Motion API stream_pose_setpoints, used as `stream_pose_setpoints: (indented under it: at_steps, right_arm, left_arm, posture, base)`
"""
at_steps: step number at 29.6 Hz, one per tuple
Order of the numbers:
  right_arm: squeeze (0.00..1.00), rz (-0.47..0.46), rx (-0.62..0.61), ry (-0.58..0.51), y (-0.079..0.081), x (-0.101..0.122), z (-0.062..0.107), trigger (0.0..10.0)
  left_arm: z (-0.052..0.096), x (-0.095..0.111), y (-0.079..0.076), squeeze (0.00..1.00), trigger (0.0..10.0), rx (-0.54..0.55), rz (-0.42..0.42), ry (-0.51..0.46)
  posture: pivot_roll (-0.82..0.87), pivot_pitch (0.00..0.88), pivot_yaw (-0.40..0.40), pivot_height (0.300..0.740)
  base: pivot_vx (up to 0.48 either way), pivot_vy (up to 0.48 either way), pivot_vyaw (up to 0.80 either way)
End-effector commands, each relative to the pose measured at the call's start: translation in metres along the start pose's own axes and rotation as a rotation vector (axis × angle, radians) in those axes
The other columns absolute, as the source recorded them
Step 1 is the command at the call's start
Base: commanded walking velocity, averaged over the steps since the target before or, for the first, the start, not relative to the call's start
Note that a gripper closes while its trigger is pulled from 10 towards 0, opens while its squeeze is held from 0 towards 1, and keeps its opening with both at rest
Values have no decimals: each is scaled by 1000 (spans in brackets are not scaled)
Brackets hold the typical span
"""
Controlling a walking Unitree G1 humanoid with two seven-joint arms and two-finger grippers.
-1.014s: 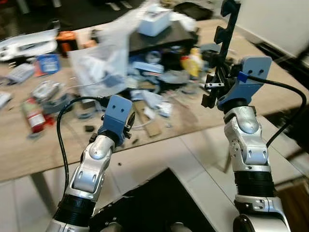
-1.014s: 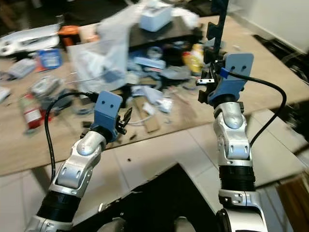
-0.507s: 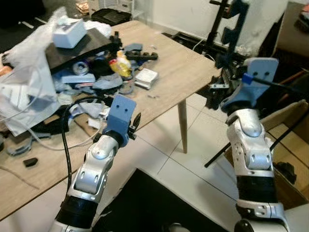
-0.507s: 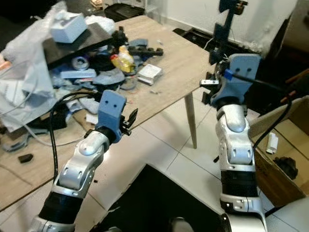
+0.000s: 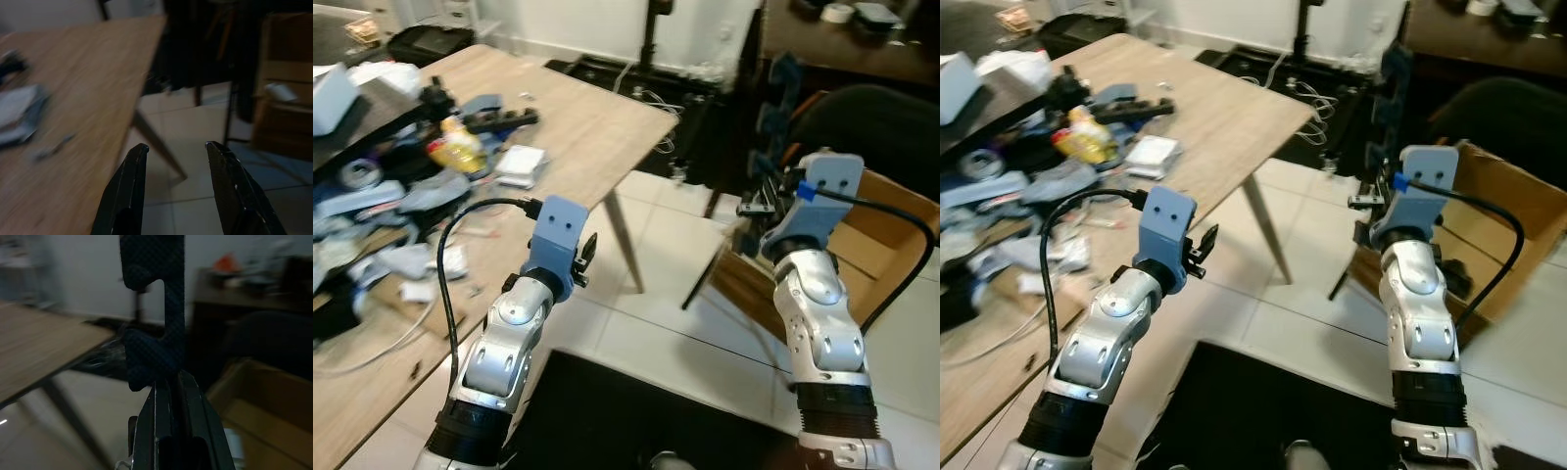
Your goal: Picking trash to rubbish bin
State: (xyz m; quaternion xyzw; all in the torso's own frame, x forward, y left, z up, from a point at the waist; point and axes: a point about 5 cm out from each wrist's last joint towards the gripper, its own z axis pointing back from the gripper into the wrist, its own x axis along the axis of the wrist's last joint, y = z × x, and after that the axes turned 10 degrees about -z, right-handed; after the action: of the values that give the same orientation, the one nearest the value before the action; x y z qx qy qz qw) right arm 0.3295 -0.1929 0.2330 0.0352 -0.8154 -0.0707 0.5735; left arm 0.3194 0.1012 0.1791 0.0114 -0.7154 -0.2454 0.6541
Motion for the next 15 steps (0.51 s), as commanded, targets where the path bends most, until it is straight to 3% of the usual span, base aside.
stream_pose_setpoints:
  at_steps: [1, 9, 15]
  right_arm:
    - [0, -1, -8, -1, 0, 1, 3, 10000]
    - [0, -9, -3, 33, 5, -8, 12, 10000]
    - [0, -15, -27, 40, 6, -12, 16, 10000]
  left_arm:
    - [4, -8, 0, 0, 10000, -1, -2, 33]
    - [6, -9, 2, 0, 10000, 8, 1, 48]
    - [-1, -6, 2, 0, 10000, -8, -4, 46]
  posture:
    - [32, 215, 27, 740]
    - [39, 228, 32, 740]
    - [36, 227, 89, 740]
  base:
    - [0, 0, -800]
    - [0, 0, -800]
    - [0, 0, -800]
